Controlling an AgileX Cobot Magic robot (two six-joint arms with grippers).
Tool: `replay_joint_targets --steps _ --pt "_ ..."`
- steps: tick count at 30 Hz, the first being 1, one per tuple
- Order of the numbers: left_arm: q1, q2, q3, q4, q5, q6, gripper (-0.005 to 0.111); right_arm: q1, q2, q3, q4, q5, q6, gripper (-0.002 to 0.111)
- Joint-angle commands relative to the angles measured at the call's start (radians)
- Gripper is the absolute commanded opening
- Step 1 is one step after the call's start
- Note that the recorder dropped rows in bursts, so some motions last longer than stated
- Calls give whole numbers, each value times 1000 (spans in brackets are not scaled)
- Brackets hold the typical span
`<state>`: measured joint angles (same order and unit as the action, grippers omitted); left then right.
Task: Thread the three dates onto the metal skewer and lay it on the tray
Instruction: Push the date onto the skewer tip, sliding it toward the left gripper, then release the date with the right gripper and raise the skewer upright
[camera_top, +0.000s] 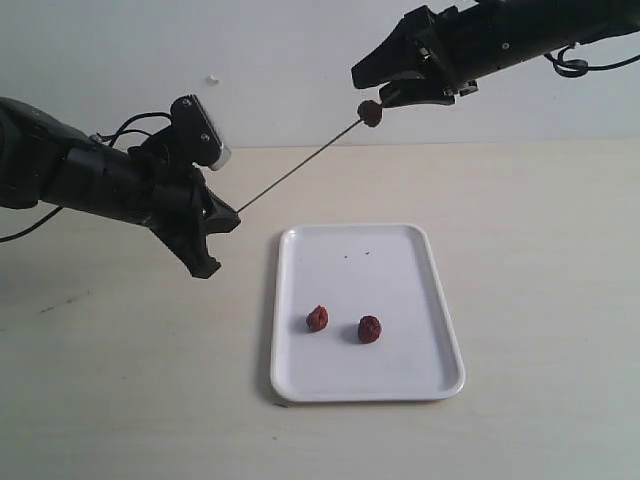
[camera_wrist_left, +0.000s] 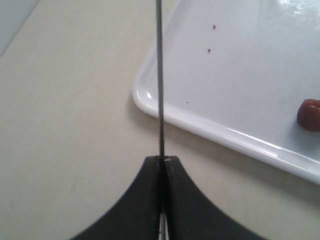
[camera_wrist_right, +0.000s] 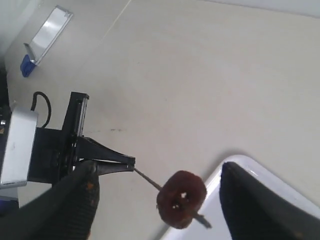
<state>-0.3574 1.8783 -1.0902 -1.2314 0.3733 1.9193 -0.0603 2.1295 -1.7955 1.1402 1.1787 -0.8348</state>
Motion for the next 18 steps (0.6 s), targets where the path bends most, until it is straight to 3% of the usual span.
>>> replay_joint_targets --steps 1,6,18 --pt "-2 -5 -4 -75 -3 -46 0 -5 -12 -6 11 -32 -26 63" --pt "-2 -5 -4 -163 32 -47 0 -5 -12 -6 11 -118 -24 61" --pt "-2 -5 -4 -179 70 -43 0 -3 -11 -6 142 -134 -34 60"
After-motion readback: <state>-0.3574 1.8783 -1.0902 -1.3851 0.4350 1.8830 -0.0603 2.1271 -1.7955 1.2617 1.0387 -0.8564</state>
